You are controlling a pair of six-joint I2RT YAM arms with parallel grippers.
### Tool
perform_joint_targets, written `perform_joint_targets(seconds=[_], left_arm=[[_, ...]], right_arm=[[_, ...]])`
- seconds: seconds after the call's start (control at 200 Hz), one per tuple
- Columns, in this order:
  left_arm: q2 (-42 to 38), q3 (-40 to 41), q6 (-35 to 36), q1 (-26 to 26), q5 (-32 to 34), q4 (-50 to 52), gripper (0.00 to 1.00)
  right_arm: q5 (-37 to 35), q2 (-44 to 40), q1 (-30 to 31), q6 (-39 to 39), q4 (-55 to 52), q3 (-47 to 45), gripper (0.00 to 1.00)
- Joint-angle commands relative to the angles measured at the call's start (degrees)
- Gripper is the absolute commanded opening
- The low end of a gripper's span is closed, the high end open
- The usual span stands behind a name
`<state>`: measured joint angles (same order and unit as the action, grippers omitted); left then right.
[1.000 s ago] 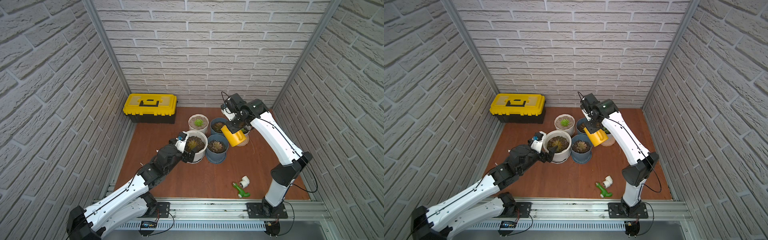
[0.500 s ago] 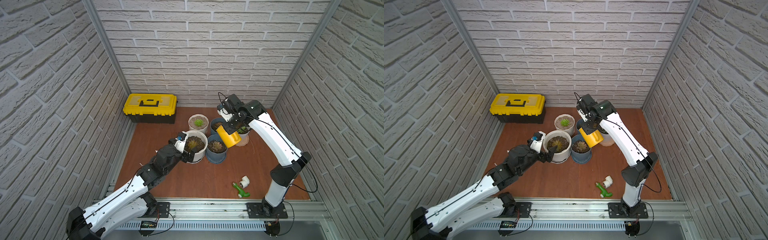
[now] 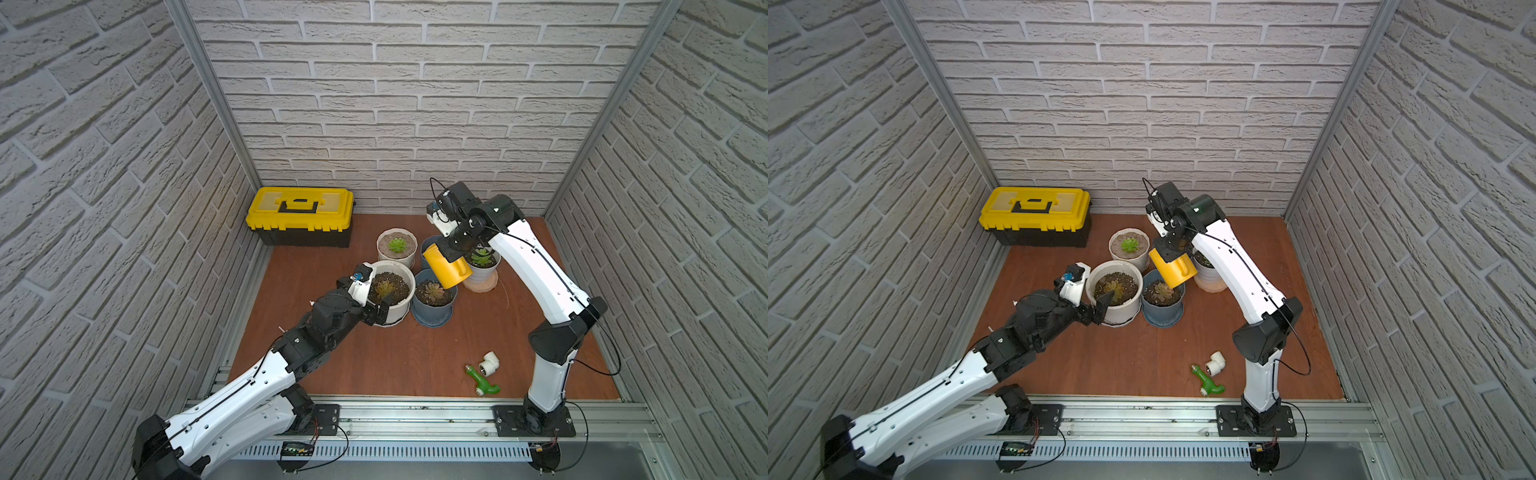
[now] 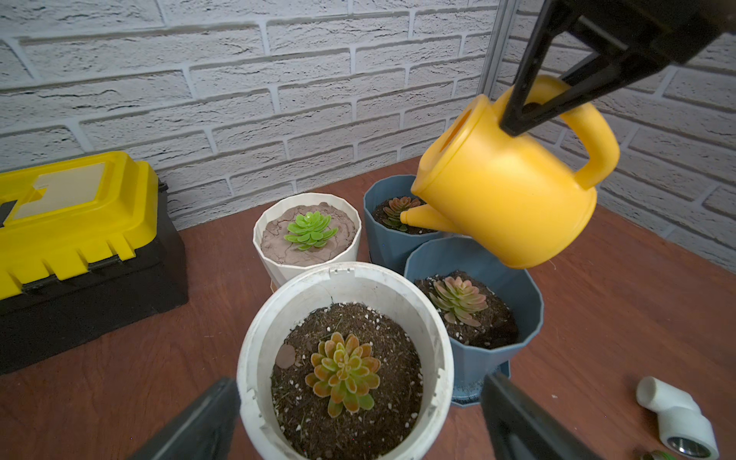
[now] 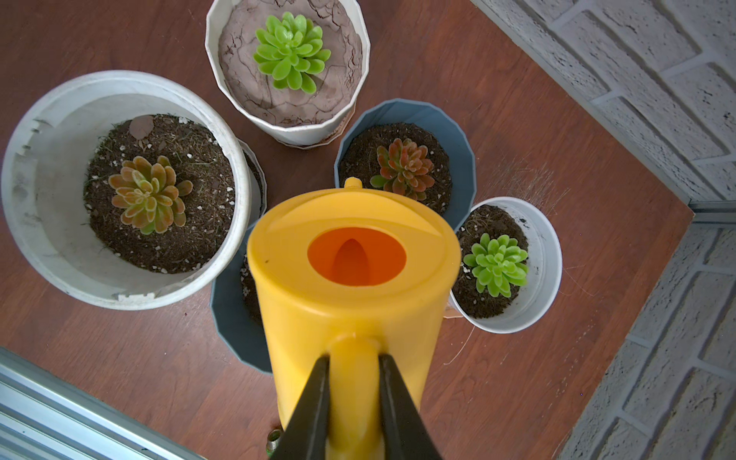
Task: Water the succulent around the soil edge
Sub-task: Water the soil of the potted plant with water, then place the watering can at the center of the board.
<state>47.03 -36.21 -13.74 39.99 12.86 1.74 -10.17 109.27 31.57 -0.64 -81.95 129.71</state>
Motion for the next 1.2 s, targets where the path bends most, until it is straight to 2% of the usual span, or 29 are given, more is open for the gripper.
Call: perform_joint_targets(seconds=[0.0,0.53,1.025,1.195], left_arm=[[-0.97,0.73,-0.08,-0.08,0.1,-2.31,0.98],[-0.98,0.61,0.14,-0.08,0.5,-2.09,0.98],[-1.04,0.61,0.11,-0.08,0.41,-2.01,0.98],[-1.05,0.61,0.14,-0.05,0.39,-2.05,0.99]], right_arm=[[0.5,1.03,0.42,0.46,0.67,3.21,0.03],[-3.25,7.77,0.32,0.99,-0.27,10.27,0.03],[-4.43,8.06,-0.02,0.5,2.12,10.23,0.03],[-3.97,4.98,-0.02,-0.39,2.71,8.65,0.03]])
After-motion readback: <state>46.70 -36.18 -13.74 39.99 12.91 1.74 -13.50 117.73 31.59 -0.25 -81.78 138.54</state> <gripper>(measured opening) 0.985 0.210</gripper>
